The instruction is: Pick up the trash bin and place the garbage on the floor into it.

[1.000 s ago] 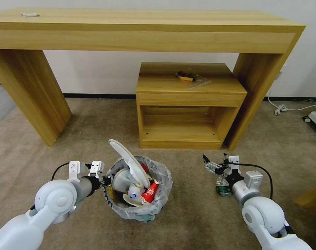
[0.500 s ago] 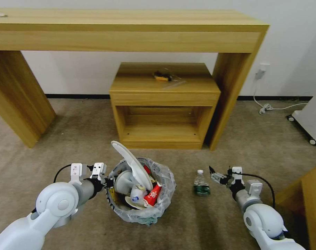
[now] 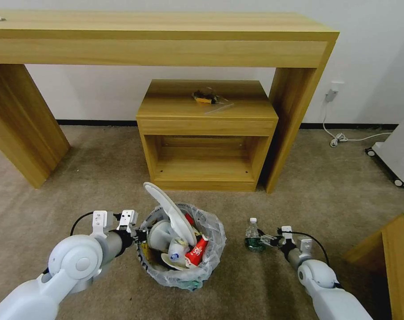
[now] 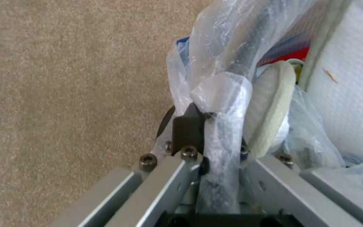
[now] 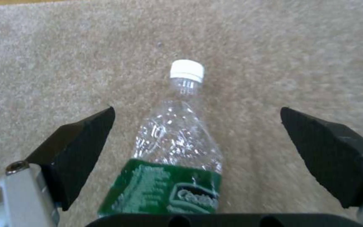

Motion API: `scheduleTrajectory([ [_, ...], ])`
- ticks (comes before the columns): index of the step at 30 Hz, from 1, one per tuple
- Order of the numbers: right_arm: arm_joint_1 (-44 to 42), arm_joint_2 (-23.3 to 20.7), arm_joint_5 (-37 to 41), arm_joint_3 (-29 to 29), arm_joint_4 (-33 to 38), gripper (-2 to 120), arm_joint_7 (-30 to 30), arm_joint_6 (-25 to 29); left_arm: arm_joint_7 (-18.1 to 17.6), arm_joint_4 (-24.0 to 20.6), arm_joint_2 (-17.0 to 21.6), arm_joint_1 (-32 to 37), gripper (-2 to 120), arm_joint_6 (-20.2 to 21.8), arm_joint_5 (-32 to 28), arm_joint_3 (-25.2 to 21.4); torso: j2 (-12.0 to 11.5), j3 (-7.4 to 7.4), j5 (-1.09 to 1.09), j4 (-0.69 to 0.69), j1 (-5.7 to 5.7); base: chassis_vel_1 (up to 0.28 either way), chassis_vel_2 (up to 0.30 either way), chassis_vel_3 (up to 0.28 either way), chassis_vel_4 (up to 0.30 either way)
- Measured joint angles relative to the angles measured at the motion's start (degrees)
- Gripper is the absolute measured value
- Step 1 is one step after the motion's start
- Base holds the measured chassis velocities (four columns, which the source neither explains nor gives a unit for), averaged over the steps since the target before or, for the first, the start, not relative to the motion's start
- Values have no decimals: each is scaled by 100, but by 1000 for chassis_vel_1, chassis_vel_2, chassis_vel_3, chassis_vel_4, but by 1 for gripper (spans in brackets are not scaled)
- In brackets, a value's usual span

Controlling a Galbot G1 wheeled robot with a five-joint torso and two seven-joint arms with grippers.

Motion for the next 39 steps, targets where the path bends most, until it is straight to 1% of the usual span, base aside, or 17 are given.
scheduleTrajectory([
  [1,323,172,-45,-165,-436,100,-83,-40,0,17,4,-25,0,0,-2,1,0,0,1,1,0,0,0,0,0],
  [2,323,172,-45,-165,-436,100,-83,-40,0,17,4,-25,0,0,-2,1,0,0,1,1,0,0,0,0,0],
  [5,616,356,-110,-266,-864,100,-139,-116,1,34,19,-35,0,1,-2,5,0,0,1,1,0,0,0,0,0],
  [6,616,356,-110,-266,-864,100,-139,-116,1,34,19,-35,0,1,-2,5,0,0,1,1,0,0,0,0,0],
  [9,949,548,-194,-308,-1398,100,-144,-190,13,51,26,-53,0,1,-3,13,0,0,0,1,0,0,0,0,0],
  [17,1229,643,-257,-309,-1933,100,-279,-211,43,80,33,-81,0,1,-1,41,0,-1,-1,0,0,0,0,0,0],
  [20,1307,668,-280,-282,-2054,87,-327,-209,54,101,40,-111,0,1,1,47,0,-2,-5,-3,0,0,0,0,0],
  [21,1307,668,-280,-282,-2054,87,-327,-209,54,101,40,-111,0,1,1,47,0,-2,-5,-3,0,0,0,0,0],
  [23,1342,690,-303,-273,-2106,77,-328,-207,65,103,47,-129,0,1,1,53,0,-2,-4,-3,0,0,0,0,0],
  [24,1342,690,-303,-273,-2106,77,-328,-207,65,103,47,-129,0,1,1,53,0,-2,-4,-3,0,0,0,0,0],
  [27,1349,697,-375,-262,-2143,61,-313,-199,81,104,59,-135,0,1,4,56,0,-2,-5,-4,0,0,0,0,0],
  [28,1349,697,-375,-262,-2143,61,-313,-199,81,104,59,-135,0,1,4,56,0,-2,-5,-4,0,0,0,0,0],
  [32,1298,705,-453,-243,-2138,47,-293,-181,94,103,71,-137,0,1,8,56,1,-2,-2,-3,-1,0,0,0,0],
  [33,1298,705,-453,-243,-2138,47,-293,-181,94,103,71,-137,0,1,8,56,1,-2,-2,-3,-1,0,0,0,0],
  [36,1253,735,-514,-217,-2112,39,-280,-174,107,99,84,-138,0,1,8,56,1,-2,-2,-1,-1,0,0,0,0],
  [37,1253,735,-514,-217,-2112,39,-280,-174,107,99,84,-138,0,1,8,56,1,-2,-2,-1,-1,0,0,0,0],
  [39,1218,750,-541,-198,-2068,33,-257,-173,112,92,87,-138,0,1,10,56,1,-1,0,2,-1,0,0,0,0],
])
